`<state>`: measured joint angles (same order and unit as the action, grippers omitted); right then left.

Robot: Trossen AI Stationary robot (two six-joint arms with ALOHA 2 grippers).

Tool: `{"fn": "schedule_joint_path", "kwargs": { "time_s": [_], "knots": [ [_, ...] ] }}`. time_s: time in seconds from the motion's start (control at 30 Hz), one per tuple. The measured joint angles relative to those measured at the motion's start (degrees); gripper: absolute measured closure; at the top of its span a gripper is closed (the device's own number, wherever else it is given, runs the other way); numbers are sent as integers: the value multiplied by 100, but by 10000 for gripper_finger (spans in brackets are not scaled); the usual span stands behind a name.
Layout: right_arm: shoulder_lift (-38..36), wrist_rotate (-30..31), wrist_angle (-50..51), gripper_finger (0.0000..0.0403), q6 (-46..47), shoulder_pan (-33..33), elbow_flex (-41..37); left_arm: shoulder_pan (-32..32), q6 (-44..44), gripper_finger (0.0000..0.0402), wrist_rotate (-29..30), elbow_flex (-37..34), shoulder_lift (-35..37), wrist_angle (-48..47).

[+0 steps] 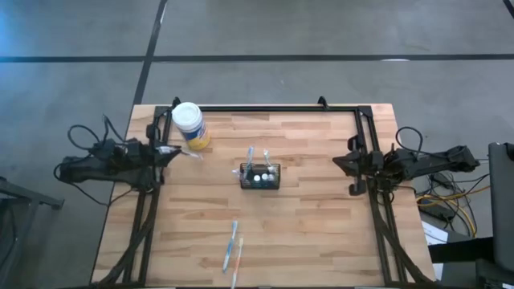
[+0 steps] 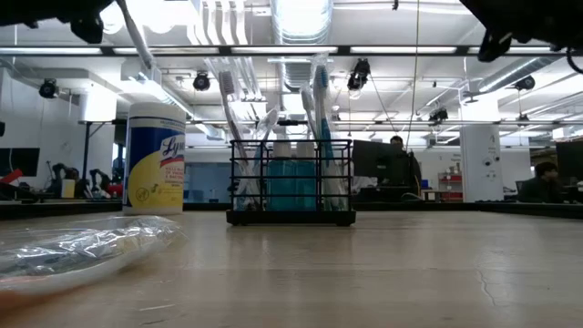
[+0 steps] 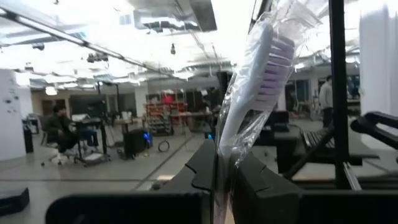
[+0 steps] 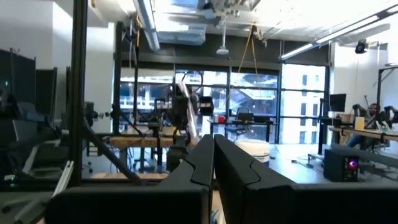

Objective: Pick & Place toothbrushing station
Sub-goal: Put the purple toothbrush into the wire organizer

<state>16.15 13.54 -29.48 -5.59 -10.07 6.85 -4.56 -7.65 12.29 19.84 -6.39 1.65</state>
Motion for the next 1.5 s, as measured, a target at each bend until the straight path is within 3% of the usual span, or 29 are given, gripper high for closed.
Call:
{"fn": "schedule_joint_path", "kwargs": {
  "time_s": [0.23, 0.47, 1.17, 1.37, 1.5],
  "knots": [
    [-970, 334, 17, 394, 113, 0, -617, 0, 61, 380, 143, -486, 404, 42],
    [-1497, 403, 681, 394, 245, -3, -635, 0, 129, 380, 140, -873, 472, 262],
    [-1566, 405, 958, 394, 551, -4, -633, 0, 34, 380, 26, -1544, 526, 430],
    [-1562, 405, 958, 394, 563, -4, -633, 0, 263, 380, 22, -1276, 363, 368],
    [-1559, 405, 960, 394, 563, -4, -633, 0, 332, 380, -348, -883, -212, 412]
  ]
}}
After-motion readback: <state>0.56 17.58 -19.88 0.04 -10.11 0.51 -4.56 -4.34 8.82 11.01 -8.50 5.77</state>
